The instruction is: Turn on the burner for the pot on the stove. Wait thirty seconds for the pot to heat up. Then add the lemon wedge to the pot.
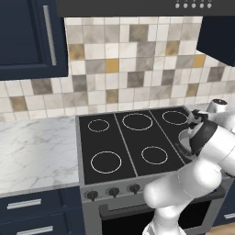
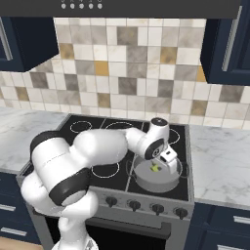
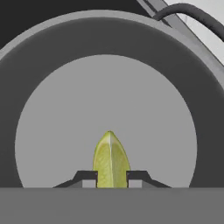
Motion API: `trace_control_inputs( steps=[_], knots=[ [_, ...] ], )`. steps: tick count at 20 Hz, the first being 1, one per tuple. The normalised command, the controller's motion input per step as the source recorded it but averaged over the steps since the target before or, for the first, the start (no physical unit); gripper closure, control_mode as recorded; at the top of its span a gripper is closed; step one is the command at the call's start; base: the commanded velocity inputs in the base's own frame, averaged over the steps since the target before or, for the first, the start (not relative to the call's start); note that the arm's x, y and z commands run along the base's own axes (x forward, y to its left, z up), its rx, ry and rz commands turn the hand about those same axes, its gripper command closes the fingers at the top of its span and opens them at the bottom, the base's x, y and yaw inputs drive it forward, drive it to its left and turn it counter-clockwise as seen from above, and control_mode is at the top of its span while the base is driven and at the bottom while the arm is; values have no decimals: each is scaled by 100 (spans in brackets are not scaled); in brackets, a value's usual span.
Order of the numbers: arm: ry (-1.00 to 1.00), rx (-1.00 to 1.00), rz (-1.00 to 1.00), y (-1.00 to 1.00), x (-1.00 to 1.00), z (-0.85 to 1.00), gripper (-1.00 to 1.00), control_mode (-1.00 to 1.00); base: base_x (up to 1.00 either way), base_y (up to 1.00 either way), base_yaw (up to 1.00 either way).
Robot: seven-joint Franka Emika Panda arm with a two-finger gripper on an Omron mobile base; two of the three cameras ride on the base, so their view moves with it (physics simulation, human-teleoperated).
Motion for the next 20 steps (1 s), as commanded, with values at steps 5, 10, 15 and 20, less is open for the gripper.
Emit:
trace_control_inputs(
  steps=[5,10,15,20],
  knots=[
    [6,0,0,0,18,-26,100,-100,0,0,0],
    [5,0,0,0,3,-27,100,-100,0,0,0],
    [0,0,0,0,5,-29,100,-100,0,0,0],
    [0,0,0,0,2,-21,-100,-100,0,0,0]
  ],
)
